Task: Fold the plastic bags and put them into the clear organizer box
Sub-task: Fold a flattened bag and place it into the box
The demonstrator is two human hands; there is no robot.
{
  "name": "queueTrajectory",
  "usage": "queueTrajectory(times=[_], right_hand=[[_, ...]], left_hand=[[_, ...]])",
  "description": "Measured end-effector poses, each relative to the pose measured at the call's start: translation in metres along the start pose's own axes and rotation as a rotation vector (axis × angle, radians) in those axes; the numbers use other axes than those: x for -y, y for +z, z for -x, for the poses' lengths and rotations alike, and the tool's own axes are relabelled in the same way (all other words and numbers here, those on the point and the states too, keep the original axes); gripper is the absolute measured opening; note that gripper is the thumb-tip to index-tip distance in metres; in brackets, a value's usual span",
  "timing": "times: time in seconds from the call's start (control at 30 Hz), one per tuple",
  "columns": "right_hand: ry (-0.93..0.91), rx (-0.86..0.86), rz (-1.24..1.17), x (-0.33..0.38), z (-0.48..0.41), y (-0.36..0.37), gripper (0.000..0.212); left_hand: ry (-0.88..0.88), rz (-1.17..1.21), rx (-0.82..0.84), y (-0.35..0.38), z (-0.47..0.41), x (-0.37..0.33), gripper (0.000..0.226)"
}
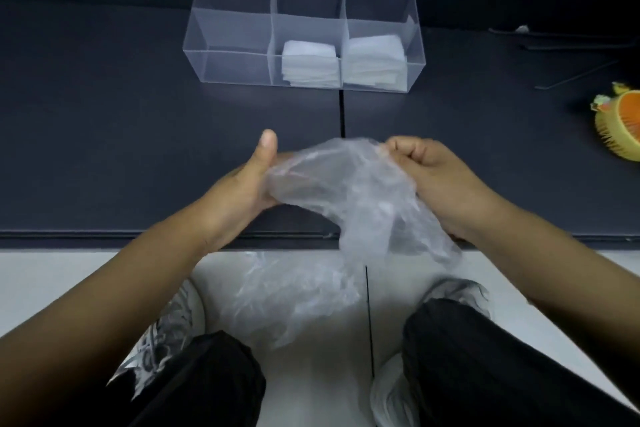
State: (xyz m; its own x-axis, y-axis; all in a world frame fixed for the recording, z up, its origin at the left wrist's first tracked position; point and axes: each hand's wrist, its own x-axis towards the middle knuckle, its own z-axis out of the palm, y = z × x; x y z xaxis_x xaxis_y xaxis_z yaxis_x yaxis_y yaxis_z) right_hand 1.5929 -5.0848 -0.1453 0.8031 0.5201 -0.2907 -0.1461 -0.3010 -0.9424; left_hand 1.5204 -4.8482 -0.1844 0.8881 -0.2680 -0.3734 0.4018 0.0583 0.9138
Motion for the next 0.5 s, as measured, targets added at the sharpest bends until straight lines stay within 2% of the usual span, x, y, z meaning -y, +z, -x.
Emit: queueTrajectory(times=[0.03, 0.1, 0.2, 0.27, 0.33, 0.4, 0.43, 0.5], right_hand=[[0.057, -0.020, -0.044, 0.000, -0.010, 0.003, 0.039], [0.170, -0.048, -0.129, -0.001, -0.026, 0.010, 0.038], [0.342, -0.088, -0.072, -0.004, -0.046, 0.016, 0.040], [0.409, -0.133, 0.006, -0.010, -0.055, 0.011, 0.040], [0.318, -0.282, 0.173, -0.015, -0.061, 0.001, 0.040], [0.070, -0.519, 0.383, -0.011, -0.057, -0.008, 0.031], [-0.068, -0.591, 0.376, -0.005, -0.051, -0.006, 0.025], [-0.251, -0.571, 0.299, 0.004, -0.032, 0.013, 0.025]], left_hand=[[0.029, 0.057, 0.057, 0.005, 0.002, -0.004, 0.068], [0.057, 0.025, 0.007, 0.010, 0.002, -0.006, 0.055], [0.022, 0.148, -0.304, -0.002, -0.001, -0.004, 0.029], [-0.016, 0.297, -0.432, -0.013, -0.004, -0.002, 0.023], [-0.042, 0.411, -0.519, -0.020, -0.005, 0.001, 0.022], [-0.058, 0.475, -0.612, -0.022, -0.007, 0.005, 0.015], [-0.064, 0.486, -0.648, -0.022, -0.007, 0.006, 0.013], [-0.065, 0.489, -0.699, -0.020, -0.007, 0.009, 0.012]])
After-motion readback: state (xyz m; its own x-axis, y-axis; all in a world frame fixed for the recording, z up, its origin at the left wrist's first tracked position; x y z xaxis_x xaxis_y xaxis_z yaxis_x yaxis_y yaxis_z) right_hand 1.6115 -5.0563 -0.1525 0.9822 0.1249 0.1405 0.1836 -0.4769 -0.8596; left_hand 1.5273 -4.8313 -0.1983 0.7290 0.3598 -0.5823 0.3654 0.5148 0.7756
